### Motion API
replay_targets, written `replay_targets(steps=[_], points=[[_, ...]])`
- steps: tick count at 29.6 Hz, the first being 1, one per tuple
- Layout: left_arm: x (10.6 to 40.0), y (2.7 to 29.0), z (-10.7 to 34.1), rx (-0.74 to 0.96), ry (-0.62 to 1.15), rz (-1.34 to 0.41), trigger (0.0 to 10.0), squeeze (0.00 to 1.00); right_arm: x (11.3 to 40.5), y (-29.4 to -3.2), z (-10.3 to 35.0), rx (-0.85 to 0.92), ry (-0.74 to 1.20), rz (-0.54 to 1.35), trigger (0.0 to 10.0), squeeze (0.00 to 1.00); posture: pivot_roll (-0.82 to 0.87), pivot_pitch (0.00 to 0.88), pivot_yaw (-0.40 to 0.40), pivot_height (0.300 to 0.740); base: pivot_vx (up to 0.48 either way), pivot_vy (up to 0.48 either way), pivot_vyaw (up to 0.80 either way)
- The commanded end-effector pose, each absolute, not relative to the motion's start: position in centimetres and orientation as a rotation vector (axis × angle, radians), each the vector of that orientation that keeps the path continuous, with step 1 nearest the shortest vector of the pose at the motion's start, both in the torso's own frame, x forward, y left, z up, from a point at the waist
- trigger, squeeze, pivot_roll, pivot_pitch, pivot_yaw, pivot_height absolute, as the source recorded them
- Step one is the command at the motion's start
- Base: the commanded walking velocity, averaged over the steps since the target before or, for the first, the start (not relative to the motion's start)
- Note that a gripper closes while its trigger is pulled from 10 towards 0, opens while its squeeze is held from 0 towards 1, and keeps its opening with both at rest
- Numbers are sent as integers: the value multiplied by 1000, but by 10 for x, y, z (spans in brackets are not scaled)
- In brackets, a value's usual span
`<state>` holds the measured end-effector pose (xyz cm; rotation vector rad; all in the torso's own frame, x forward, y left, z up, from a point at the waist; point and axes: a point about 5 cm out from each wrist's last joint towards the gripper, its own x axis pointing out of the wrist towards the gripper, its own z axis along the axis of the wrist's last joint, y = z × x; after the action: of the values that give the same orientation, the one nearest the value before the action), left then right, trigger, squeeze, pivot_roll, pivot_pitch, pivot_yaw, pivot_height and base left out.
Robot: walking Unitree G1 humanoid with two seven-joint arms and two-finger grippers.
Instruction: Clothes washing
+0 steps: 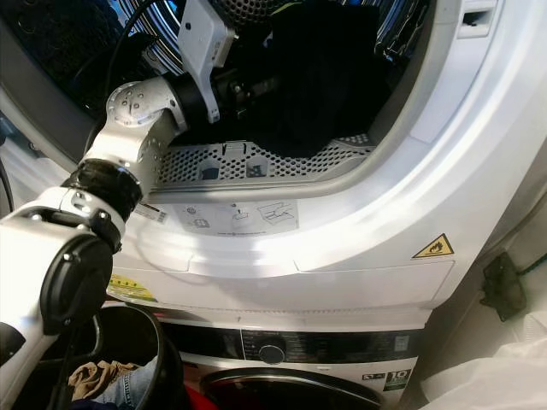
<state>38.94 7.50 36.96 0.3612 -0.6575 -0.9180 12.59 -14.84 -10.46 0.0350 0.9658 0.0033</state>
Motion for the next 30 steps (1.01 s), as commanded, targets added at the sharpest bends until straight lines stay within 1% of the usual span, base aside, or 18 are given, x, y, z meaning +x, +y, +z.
replay_targets(steps=[1, 4, 6, 12, 14, 16, 21, 23, 24, 25, 26, 27, 30], points=[[387, 82, 371, 436, -686, -910, 10000, 1000, 107, -138, -112, 57, 1047, 19, 10000, 0, -5, 0, 164, 740, 0, 0, 0], [384, 86, 373, 447, -723, -875, 10000, 1000, 108, -138, -111, 58, 1047, 18, 10000, 0, 3, 0, 166, 740, 0, 0, 0], [378, 91, 376, 466, -785, -821, 10000, 1000, 110, -138, -111, 57, 1047, 17, 10000, 0, 8, 0, 166, 740, 0, 0, 0], [363, 94, 381, 526, -878, -788, 10000, 1000, 113, -139, -110, 58, 1045, 12, 10000, 0, 9, 0, 169, 740, 0, 0, 0], [351, 95, 388, 580, -951, -744, 10000, 1000, 115, -138, -110, 57, 1042, 16, 10000, 0, 14, 0, 169, 740, 0, 0, 0], [341, 92, 388, 659, -978, -740, 10000, 1000, 116, -137, -110, 56, 1042, 22, 10000, 0, 21, 0, 168, 740, 0, 0, 0], [335, 90, 382, 775, -937, -764, 10000, 1000, 119, -135, -109, 55, 1039, 33, 10000, 0, 35, 0, 169, 740, 0, 0, 0], [325, 89, 382, 785, -967, -784, 10000, 992, 122, -134, -108, 57, 1035, 34, 10000, 0, 44, 0, 171, 740, 0, 0, 0], [322, 88, 384, 763, -985, -794, 10000, 843, 123, -134, -108, 57, 1034, 35, 10000, 0, 45, 0, 171, 740, 0, 0, 0], [316, 87, 386, 744, -1011, -796, 10000, 522, 124, -133, -108, 58, 1033, 35, 10000, 0, 47, 0, 170, 740, 0, 0, 0], [310, 86, 388, 725, -1042, -798, 10000, 412, 125, -133, -107, 59, 1031, 36, 10000, 0, 48, 0, 170, 740, 0, 0, 0], [306, 86, 389, 742, -1062, -781, 10000, 278, 126, -133, -107, 59, 1030, 35, 10000, 0, 51, 0, 167, 740, 0, 0, 0], [300, 86, 391, 777, -1090, -744, 10000, 286, 127, -133, -107, 59, 1027, 36, 10000, 0, 54, 0, 163, 740, 0, 0, 0]])
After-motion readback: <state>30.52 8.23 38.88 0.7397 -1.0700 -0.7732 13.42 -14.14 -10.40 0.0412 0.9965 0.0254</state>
